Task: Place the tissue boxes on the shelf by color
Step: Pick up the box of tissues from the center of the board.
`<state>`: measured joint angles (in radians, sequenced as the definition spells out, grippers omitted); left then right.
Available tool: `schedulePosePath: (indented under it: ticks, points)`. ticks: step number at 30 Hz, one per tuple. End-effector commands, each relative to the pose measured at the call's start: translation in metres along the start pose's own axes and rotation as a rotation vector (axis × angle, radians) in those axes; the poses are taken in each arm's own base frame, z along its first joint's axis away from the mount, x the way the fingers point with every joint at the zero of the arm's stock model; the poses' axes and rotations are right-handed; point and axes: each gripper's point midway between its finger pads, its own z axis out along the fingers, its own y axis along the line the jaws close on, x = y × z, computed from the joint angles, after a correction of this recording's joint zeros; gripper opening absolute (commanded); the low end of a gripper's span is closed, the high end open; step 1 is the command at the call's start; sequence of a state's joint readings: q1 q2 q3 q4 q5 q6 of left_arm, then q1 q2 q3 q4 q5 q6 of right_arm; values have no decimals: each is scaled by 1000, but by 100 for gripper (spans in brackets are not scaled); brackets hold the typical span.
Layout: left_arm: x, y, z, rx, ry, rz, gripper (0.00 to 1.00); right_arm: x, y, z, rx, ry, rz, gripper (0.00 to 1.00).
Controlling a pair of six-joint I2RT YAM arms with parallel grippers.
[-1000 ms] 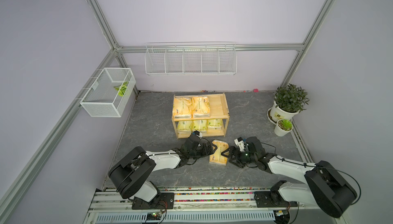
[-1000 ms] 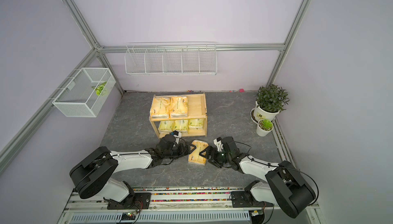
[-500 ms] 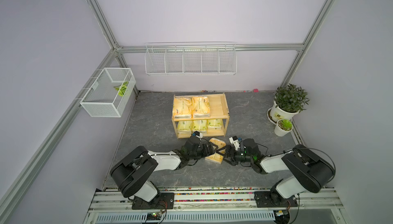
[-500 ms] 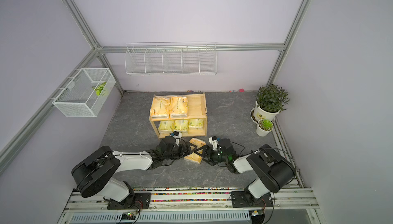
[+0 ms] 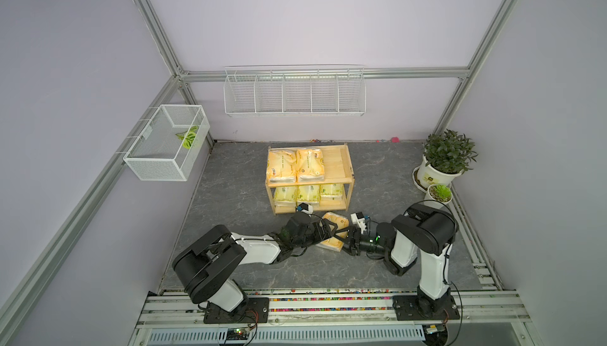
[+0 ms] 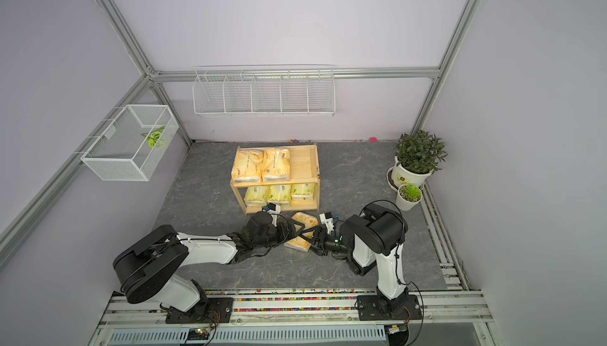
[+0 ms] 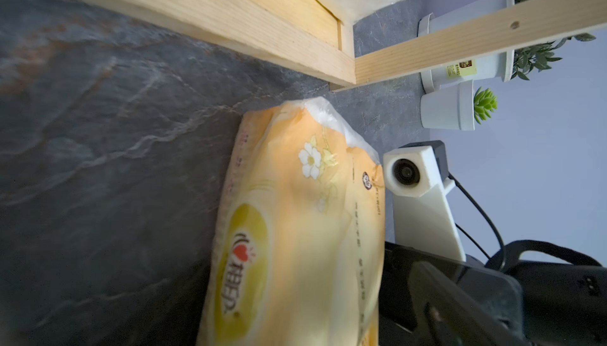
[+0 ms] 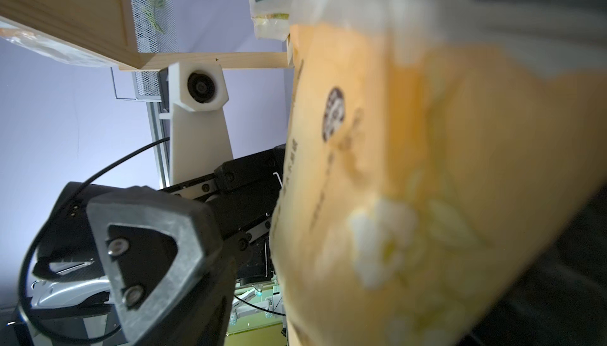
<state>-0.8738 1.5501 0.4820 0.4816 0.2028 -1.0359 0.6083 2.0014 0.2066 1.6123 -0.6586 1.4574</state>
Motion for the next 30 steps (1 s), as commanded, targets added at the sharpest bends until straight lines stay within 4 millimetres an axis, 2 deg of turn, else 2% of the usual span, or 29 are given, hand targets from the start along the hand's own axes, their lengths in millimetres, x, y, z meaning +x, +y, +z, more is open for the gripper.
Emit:
schedulePosePath:
  ticks: [1,4,8,11,14,22,24,30]
  points:
    - [25,21,-1,-74,89,2,100,16,-76,-15,264,-13,174,64]
    - [22,18,-2,-81,84,7,100,17,-75,-16,262,-11,176,49]
    - [12,6,-5,-93,68,33,100,17,-67,-16,243,-8,170,34]
    - [0,-6,-11,-113,44,60,100,17,-60,-17,223,-10,165,29]
    - [-16,-20,-23,-135,0,78,100,17,-50,-17,199,-9,166,27]
    - [-76,-71,-81,-196,-154,171,100,20,-24,-21,145,3,147,23]
    - [-94,-86,-101,-193,-202,196,100,21,-17,-23,141,6,142,23]
    - [-144,-116,-162,-185,-353,208,100,25,11,-29,163,35,82,23]
